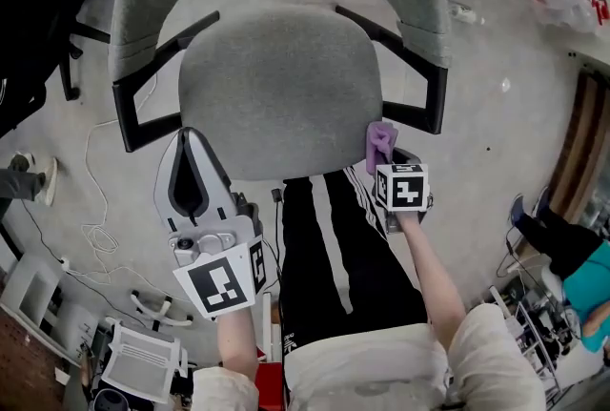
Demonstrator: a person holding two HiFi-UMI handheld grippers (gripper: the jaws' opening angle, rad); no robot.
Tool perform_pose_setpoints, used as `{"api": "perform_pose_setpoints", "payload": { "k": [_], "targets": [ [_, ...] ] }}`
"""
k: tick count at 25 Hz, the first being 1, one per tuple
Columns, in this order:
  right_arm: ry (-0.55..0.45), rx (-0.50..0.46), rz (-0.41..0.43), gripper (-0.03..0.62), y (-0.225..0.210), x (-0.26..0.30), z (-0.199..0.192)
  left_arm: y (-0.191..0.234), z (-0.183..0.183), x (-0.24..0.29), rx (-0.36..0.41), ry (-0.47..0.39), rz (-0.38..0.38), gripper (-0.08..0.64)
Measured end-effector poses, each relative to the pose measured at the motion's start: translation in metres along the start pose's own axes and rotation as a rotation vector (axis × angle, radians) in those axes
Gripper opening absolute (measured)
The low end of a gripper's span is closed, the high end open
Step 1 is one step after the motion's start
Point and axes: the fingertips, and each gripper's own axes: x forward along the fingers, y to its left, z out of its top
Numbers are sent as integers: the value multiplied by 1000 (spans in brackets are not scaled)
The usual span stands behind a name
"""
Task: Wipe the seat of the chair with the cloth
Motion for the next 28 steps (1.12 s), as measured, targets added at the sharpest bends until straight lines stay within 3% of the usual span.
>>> {"api": "perform_pose_setpoints", "payload": {
  "k": [6,9,12,16,20,28],
  "targets": [
    [8,-85,-39,89,3,-7,7,0,14,3,-17,-15,16,12],
    [-12,-129,-11,89,31,-25,23,1,47,-2,-65,-49,15,12],
    [-83,-152,50,89,74,-62,59,-10,100,-11,-41,-99,-15,12],
    [-257,-193,130,89,133,-150,132,-38,198,-41,-47,-204,-79,12],
    [-564,-293,196,89,192,-259,259,-31,282,-58,4,-328,-21,12],
    [-894,-381,292,89,242,-489,320,-29,438,-130,98,-550,47,12]
  ]
}}
